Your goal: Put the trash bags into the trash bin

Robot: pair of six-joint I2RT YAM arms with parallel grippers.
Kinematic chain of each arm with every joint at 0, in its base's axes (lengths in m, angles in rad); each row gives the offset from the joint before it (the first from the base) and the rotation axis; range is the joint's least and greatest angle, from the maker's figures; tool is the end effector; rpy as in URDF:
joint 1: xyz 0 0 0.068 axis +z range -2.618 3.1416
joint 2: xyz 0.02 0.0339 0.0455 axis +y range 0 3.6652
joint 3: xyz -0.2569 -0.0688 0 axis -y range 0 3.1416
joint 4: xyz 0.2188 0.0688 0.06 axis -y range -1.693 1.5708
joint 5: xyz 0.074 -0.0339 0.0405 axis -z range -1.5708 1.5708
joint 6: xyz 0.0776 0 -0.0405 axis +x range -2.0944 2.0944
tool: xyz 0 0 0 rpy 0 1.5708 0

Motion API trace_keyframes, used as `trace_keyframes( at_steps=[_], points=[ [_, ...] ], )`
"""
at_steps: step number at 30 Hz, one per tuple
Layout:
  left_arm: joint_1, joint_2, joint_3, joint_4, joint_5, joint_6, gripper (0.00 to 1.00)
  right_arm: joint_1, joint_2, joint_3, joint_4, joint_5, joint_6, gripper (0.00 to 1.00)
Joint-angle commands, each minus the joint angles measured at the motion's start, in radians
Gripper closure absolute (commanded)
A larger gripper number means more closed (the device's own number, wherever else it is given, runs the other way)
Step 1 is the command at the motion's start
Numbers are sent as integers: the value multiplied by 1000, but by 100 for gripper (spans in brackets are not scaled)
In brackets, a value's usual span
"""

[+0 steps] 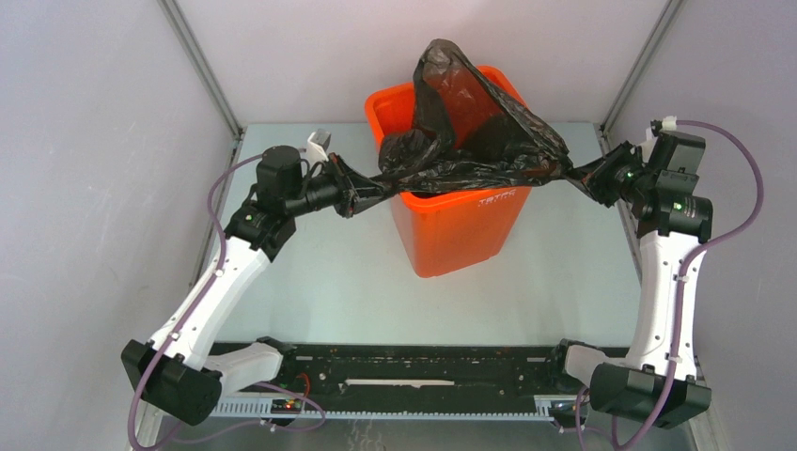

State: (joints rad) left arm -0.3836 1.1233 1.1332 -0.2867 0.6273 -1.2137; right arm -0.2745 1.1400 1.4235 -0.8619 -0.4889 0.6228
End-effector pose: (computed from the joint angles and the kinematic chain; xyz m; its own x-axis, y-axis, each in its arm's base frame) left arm 0.2228 -0.1390 0.3699 -0.8630 -0.4697 -0.1860 0.0515 0.2844 -0.9573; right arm 0.2268 -0.0260 0.3878 -0.5086 0.6782 -0.5304 0.1939 0.6904 0.6970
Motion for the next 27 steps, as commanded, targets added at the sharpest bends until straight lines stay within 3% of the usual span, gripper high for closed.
trace_keyframes(
  at_steps=[1,8,16,21,27],
  points=[
    [20,-18,-20,-11,10,4,100,-11,26,17,96,14,-15,100],
    [20,-65,101,-36,14,61,97,-8,21,85,61,-41,9,99],
    [19,-92,132,-65,37,46,94,11,83,320,-69,72,-87,97],
    [-1,-121,163,-77,36,50,92,14,89,323,-72,46,-74,97],
    [-31,-94,133,-98,69,44,93,11,74,294,-122,120,-82,100]
  ],
)
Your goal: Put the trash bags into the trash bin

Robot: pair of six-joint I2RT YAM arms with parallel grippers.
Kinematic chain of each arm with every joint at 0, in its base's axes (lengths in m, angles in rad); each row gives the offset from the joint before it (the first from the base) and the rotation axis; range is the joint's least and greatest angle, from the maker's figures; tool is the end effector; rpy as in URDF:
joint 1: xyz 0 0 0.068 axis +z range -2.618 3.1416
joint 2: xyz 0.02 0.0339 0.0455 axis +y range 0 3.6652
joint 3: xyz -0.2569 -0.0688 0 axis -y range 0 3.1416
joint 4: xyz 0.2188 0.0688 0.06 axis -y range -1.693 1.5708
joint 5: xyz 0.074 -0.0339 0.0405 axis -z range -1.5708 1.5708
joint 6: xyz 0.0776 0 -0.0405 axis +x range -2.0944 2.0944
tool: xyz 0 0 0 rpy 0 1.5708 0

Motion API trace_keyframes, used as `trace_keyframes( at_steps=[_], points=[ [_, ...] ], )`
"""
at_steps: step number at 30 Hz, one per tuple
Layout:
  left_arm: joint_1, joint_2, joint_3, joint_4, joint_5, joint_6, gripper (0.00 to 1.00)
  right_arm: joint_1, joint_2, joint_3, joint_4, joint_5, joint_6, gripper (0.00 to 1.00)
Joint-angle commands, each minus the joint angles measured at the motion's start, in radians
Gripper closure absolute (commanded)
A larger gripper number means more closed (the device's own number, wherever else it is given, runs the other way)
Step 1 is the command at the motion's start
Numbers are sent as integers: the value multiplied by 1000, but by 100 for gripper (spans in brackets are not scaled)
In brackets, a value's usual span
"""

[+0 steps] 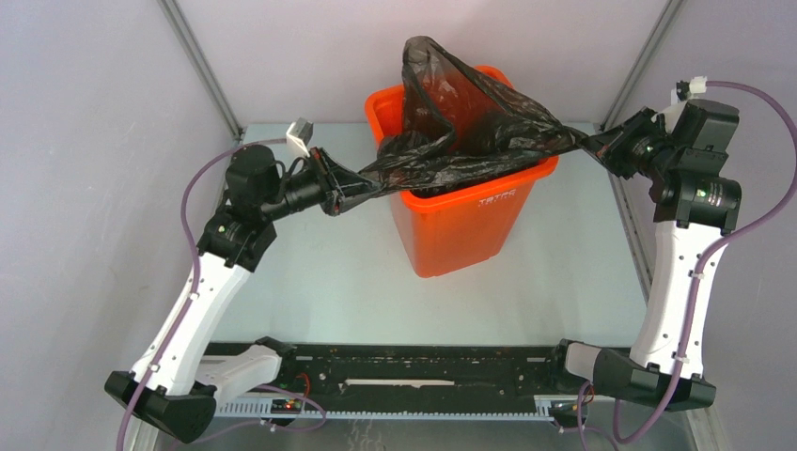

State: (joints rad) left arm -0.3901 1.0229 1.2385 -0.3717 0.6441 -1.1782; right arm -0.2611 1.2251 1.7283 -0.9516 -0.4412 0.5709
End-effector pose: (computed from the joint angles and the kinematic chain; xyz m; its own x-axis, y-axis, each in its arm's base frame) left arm 0.1871 -0.1273 0.4171 -0.8428 -0.4523 -0.2917 0.1934 0.2513 -0.9484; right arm 0.2265 -0.0262 0.4508 -0.4272 0.6199 -0.6582 0.1099 0.7582 0.6427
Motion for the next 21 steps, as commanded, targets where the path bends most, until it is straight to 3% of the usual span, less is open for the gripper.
trace_keyframes(
  at_steps=[1,13,18,21],
  points=[
    [-39,13,23,-13,54,7,94,-3,-11,-16,-44,92,-33,100],
    [-89,-17,-85,-65,60,-7,98,-7,-21,-55,-128,141,-64,99],
    [-38,-29,-102,-89,-3,54,75,-6,-21,-89,-65,92,-49,83],
    [20,-41,-157,-53,-59,56,73,-13,-7,-131,15,33,-22,85]
  ],
)
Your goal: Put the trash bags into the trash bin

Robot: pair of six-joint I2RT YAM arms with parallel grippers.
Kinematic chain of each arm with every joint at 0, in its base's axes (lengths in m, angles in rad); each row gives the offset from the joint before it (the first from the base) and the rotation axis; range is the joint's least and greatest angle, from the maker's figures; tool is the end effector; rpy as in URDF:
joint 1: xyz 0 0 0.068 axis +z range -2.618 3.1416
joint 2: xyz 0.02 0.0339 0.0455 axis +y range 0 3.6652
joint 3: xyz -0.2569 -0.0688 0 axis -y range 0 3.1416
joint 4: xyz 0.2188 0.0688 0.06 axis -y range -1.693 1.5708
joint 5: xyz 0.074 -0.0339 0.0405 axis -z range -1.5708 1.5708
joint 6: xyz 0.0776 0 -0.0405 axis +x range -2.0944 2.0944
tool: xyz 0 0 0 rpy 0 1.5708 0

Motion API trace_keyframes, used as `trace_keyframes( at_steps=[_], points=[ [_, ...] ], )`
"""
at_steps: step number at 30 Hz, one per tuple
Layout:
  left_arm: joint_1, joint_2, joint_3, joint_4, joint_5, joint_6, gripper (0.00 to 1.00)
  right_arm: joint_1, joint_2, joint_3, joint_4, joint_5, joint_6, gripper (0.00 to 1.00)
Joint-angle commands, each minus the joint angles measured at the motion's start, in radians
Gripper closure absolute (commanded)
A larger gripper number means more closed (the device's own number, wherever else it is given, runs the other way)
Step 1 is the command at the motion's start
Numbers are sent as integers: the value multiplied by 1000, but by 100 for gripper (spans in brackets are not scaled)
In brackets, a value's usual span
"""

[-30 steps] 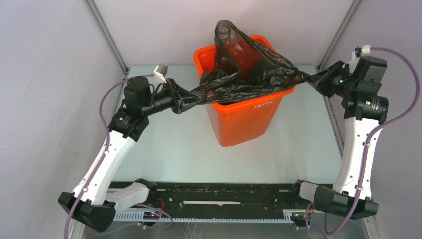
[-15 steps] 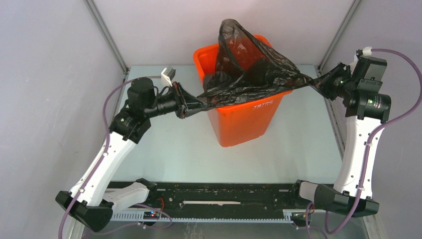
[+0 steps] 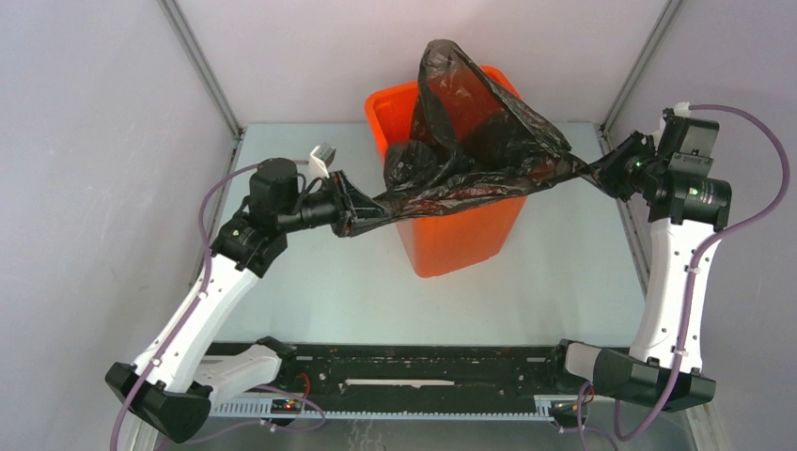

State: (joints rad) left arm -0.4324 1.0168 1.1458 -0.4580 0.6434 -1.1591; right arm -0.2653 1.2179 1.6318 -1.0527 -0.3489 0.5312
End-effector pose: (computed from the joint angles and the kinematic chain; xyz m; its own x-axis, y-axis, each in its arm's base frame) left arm 0.1829 -0.1357 0.3757 -0.8971 -0.3935 -0.2011 0.0716 0.3196 -0.9449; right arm 0.2244 -0.0335 0.4099 -0.5054 0.6306 -0.5889 0.2756 0.7648 0.5824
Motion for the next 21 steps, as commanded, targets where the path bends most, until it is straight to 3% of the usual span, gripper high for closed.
trace_keyframes(
  at_steps=[1,6,8,12,14,21],
  points=[
    [81,-41,-85,57,-68,34,73,-7,2,-50,142,-68,17,86],
    [131,-31,-121,69,-86,63,65,-2,32,-84,172,-90,-10,86],
    [130,-15,-89,58,-77,106,56,3,39,-85,174,-124,-13,84],
    [132,-11,14,-66,-134,230,24,8,38,-72,171,-164,-30,73],
    [132,-10,42,-101,-137,254,16,8,39,-77,184,-187,-27,69],
    [137,-73,54,-267,-170,354,7,63,45,-215,348,-322,52,57]
  ],
)
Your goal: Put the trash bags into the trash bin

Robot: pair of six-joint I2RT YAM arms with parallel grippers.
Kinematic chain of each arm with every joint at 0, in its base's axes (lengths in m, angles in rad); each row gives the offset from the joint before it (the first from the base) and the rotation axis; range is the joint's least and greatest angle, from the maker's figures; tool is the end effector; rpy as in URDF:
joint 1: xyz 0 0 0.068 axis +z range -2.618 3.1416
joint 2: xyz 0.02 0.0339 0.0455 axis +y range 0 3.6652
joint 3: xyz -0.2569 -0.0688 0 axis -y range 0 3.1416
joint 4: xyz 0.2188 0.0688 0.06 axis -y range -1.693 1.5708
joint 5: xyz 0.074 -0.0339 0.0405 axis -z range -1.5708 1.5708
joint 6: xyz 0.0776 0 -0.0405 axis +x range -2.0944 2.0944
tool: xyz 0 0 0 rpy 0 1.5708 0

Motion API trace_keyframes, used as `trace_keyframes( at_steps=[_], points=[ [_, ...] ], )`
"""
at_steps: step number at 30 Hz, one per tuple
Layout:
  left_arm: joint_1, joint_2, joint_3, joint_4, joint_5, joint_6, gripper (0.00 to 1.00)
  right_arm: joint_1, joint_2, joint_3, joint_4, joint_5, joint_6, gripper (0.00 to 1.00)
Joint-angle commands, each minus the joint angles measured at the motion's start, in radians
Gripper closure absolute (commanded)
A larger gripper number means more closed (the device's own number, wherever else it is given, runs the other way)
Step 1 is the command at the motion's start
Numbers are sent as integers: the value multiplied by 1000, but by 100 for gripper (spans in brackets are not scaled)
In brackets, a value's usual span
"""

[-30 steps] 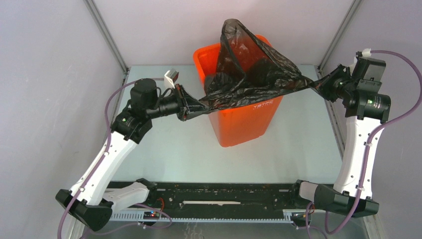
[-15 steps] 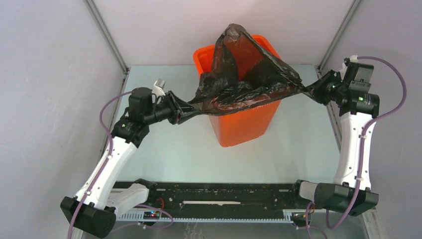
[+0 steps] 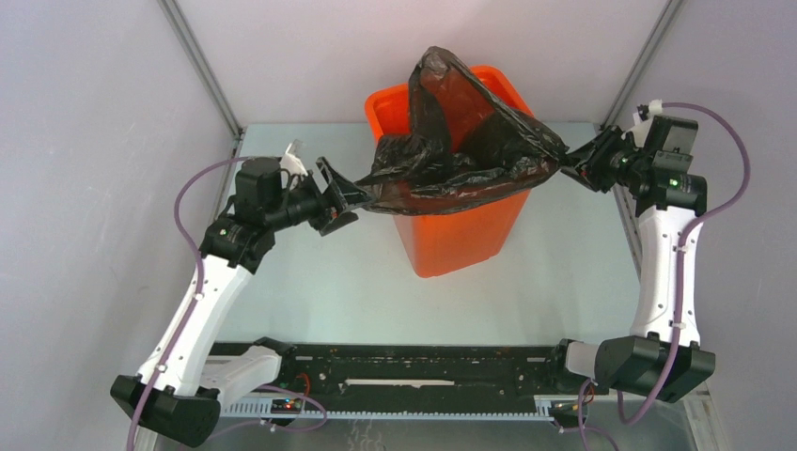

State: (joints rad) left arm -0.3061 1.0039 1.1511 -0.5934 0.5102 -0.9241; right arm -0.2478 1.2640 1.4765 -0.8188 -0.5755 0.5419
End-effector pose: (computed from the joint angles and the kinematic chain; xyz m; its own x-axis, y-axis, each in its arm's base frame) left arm 0.1960 -0.1017 0.3605 -0.7931 -0.4798 -0.3754 0.0832 0.5252 -0.8469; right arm 0.2604 -0.0223 0.3839 -0.5908 0.5958 -0.5441 0.0897 0.7187 0.6895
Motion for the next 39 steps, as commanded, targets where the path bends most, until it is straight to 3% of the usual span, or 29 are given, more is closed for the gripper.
trace_keyframes(
  at_steps=[1,4,10,13,17,20,25,27,30,33,36,39],
  points=[
    [13,-86,47,-164,-54,150,4,64,1,-69,126,-101,49,56],
    [22,-165,34,-290,-127,239,0,134,2,-79,157,-106,63,53],
    [36,-282,-78,-393,-188,224,0,185,-19,-94,157,-90,78,52],
    [37,-305,-86,-176,-17,169,0,183,-21,-94,137,-91,80,52],
    [33,-293,-51,358,229,2,0,192,-32,-94,132,-90,81,52],
    [33,-243,-3,452,248,28,0,193,-40,-94,132,-84,87,52],
    [34,-234,7,405,161,100,0,197,-45,-94,140,-82,91,52],
    [34,-264,27,274,89,178,0,196,-48,-94,134,-75,86,51],
    [34,-358,49,0,-127,280,0,191,-61,-94,122,-60,72,49],
    [35,-448,21,-73,-208,299,0,187,-73,-94,107,-48,55,46],
    [34,-475,-42,145,43,175,0,183,-72,-94,95,-46,46,46],
    [33,-431,-160,608,269,-126,0,180,-68,-94,95,-50,43,46]
  ],
)
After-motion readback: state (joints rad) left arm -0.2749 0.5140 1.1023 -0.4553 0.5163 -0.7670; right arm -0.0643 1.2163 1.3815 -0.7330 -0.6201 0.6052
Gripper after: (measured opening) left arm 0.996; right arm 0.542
